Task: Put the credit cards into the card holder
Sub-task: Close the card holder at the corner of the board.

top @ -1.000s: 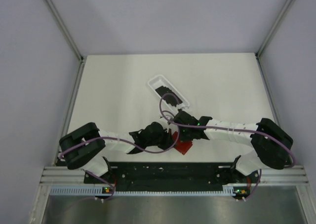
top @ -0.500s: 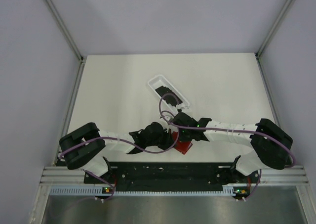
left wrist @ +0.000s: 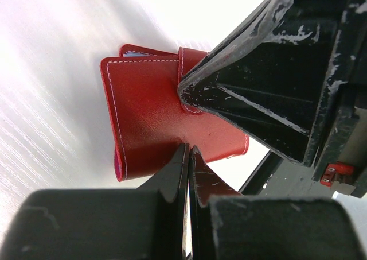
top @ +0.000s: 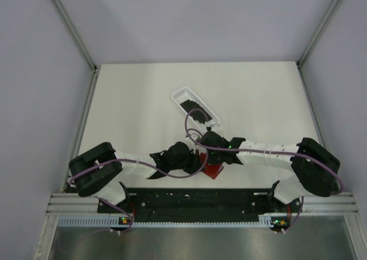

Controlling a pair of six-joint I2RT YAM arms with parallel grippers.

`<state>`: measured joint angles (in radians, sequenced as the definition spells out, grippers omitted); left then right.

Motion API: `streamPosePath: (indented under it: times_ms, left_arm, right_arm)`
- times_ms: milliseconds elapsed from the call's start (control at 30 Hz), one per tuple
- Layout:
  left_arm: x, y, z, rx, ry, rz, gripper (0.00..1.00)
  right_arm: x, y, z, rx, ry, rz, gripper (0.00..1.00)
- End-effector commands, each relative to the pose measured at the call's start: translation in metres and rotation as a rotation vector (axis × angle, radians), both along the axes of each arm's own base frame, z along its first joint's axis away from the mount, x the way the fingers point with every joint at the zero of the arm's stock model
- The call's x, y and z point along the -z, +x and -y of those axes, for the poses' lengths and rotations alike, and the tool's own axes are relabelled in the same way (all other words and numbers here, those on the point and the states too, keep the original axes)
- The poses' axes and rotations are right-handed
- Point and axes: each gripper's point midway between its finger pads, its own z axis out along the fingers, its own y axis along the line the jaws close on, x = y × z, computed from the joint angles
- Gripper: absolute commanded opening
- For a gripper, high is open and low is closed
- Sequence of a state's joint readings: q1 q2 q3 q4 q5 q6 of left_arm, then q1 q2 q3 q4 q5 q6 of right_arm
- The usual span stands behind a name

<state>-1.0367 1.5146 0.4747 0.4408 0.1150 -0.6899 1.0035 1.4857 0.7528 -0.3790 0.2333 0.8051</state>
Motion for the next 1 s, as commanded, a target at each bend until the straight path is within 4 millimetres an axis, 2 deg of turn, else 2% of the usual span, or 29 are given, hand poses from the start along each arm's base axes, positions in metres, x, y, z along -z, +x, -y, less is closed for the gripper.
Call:
streamPosePath:
  times_ms: [0, 67, 133, 233, 333, 433, 533, 667, 767, 967]
  left_arm:
    - [0.009, -0.002, -0.003, -0.004, 0.017, -0.007, 0.0]
    - [0.007, -0.001, -0.002, -0.002, 0.014, -0.008, 0.0]
    - [0.003, -0.001, 0.0, 0.002, 0.006, -0.003, 0.0]
    - [-0.004, 0.0, 0.003, 0.009, -0.004, 0.008, 0.0]
    - [-0.013, 0.002, 0.006, 0.015, -0.014, 0.02, 0.0]
    - [-0.022, 0.004, 0.011, 0.023, -0.024, 0.033, 0.0]
    - [-0.032, 0.007, 0.014, 0.024, -0.037, 0.048, 0.0]
    - [-0.039, 0.01, 0.014, 0.018, -0.037, 0.061, 0.0]
    - [-0.038, 0.01, 0.013, 0.016, -0.028, 0.062, 0.0]
    - [-0.031, 0.009, 0.013, 0.016, -0.016, 0.052, 0.0]
  right_arm:
    - [0.081, -0.081, 0.071, -0.022, -0.272, -0.299, 0.01]
    - [0.074, -0.074, 0.065, -0.026, -0.246, -0.258, 0.05]
    - [0.059, -0.06, 0.054, -0.024, -0.193, -0.182, 0.1]
    - [0.017, -0.033, 0.031, -0.019, -0.069, -0.034, 0.2]
    - [-0.02, -0.012, 0.017, -0.019, 0.009, 0.087, 0.28]
    - [-0.046, -0.001, 0.009, -0.025, 0.056, 0.156, 0.34]
    - [-0.051, -0.001, 0.009, -0.029, 0.068, 0.149, 0.35]
    - [-0.043, -0.01, 0.014, -0.031, 0.064, 0.106, 0.32]
    - [-0.038, -0.012, 0.019, -0.019, 0.058, 0.103, 0.28]
    - [-0.05, -0.007, 0.026, 0.018, 0.109, 0.144, 0.19]
